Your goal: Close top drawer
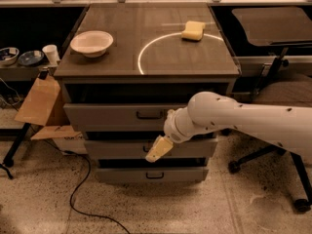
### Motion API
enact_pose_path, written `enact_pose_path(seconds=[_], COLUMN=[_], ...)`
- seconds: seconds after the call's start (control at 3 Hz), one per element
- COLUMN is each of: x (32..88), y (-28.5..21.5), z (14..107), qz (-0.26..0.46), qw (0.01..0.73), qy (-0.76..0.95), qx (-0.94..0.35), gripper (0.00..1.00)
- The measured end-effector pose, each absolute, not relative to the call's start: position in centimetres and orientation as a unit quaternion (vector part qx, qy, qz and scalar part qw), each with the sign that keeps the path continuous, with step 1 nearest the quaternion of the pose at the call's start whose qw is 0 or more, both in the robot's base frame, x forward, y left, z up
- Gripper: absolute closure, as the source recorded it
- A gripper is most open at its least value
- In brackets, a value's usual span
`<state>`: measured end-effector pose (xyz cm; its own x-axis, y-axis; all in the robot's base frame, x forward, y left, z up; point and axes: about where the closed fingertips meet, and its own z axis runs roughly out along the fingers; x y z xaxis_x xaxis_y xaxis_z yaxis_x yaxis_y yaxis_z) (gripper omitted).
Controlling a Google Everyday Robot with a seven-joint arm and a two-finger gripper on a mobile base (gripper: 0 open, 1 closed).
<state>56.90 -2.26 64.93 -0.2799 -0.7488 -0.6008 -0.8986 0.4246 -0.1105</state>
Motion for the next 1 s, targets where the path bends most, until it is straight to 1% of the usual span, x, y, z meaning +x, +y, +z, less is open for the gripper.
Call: enact_pose_path(seconds=[0.67, 1.0], x=[56.9, 57.2], y=[0.4, 0.8], z=[63.9, 64.5], qz=[0.137, 0.128], qw=[0.274, 0.279], qy=[0.780, 0.785], qx=[-0.545, -0.538], gripper=[0.00, 0.00])
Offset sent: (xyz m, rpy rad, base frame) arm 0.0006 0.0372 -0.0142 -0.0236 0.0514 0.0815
